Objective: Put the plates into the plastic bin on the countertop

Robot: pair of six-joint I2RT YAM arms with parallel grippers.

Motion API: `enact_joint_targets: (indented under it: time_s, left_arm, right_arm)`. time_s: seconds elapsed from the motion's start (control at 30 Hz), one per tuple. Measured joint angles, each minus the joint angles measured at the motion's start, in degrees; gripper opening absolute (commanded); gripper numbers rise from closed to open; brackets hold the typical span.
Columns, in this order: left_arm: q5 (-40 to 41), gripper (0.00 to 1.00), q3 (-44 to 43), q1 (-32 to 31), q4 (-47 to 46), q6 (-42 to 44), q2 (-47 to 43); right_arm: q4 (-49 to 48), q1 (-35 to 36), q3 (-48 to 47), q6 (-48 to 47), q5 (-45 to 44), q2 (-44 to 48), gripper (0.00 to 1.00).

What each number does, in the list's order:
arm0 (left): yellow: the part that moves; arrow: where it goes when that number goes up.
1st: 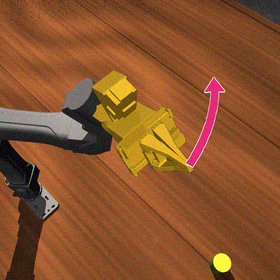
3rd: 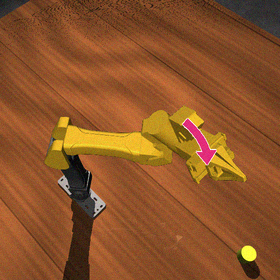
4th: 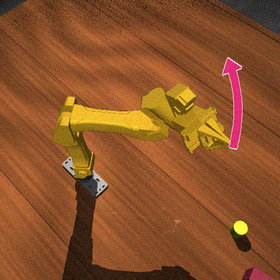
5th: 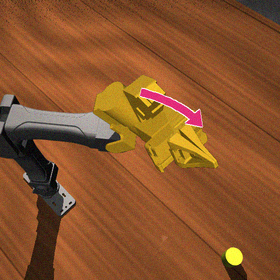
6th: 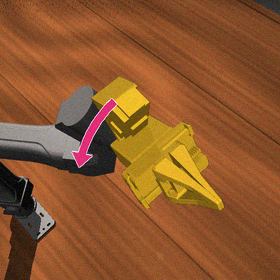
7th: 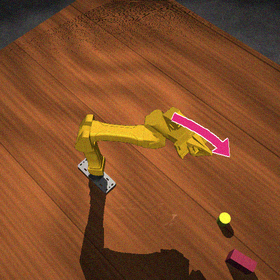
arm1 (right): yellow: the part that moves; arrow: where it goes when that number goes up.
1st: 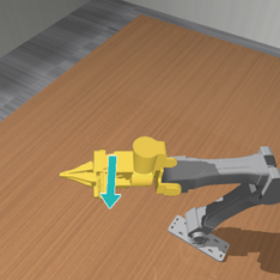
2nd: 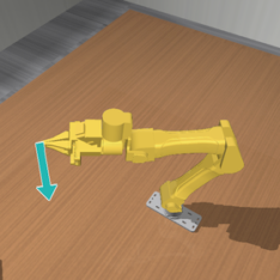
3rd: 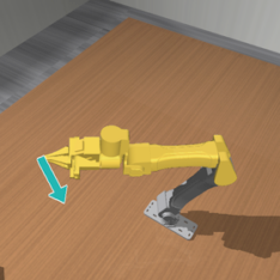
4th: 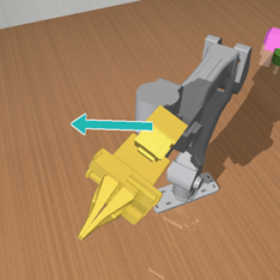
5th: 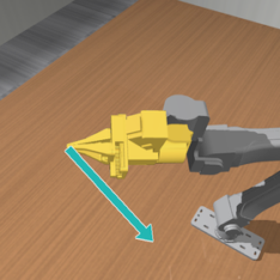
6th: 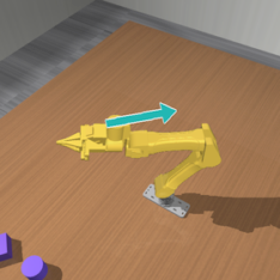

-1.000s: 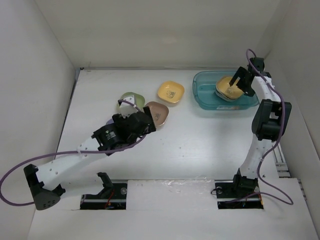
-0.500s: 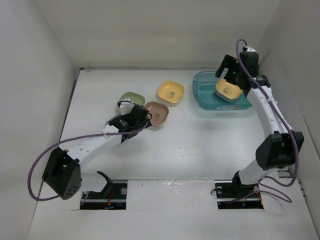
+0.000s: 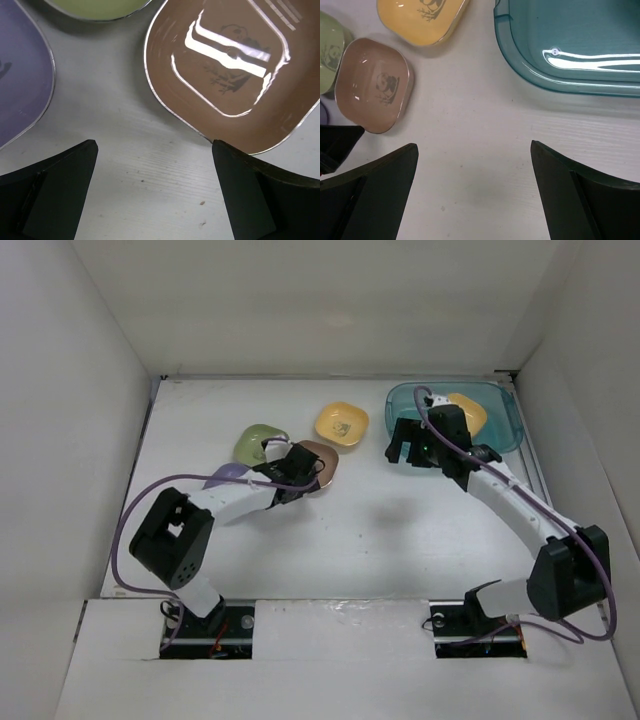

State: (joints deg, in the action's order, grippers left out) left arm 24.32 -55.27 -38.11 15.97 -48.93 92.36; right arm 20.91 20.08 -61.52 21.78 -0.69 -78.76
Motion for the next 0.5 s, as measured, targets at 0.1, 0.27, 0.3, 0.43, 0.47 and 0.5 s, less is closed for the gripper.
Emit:
enact_joint_targets:
  time_s: [0.1,0.27,0.3,0.43,0.47,0.5]
  left_arm:
    - [-0.5,1.0,-1.7,0.0,-0.9,0.0,0.0]
    - [-1.8,1.0,-2.6,0.0,-0.9,-0.2,-0.6]
    - [-1.9,1.0,-2.5,-0.2,-0.2,-0.2,-1.2]
    - [-1.4,1.0,-3.0,-1.3,4.1,-0.5,-7.0]
    - [-1.1,1.0,-3.5,-1.4,5.5,-0.6,-9.1]
    - [-1.1,1.0,-4.3,-1.5,7.0,-0.6,-11.3]
  right_arm:
    - [-1.7,0.2,1.9,-0.2,1.4,1.0,1.0]
    - [-5.2,3.7,2.3,-0.5,3.5,-0.5,0.99]
    - [-5.8,5.3,1.8,-0.5,3.4,-1.8,0.99]
    - [-6.4,11.2,-4.1,1.2,2.8,-11.5,0.96]
    - [-6.5,12.2,-6.5,1.8,2.5,-15.0,0.95]
    - [-6.6,13.2,-9.0,2.3,2.3,-18.5,0.93]
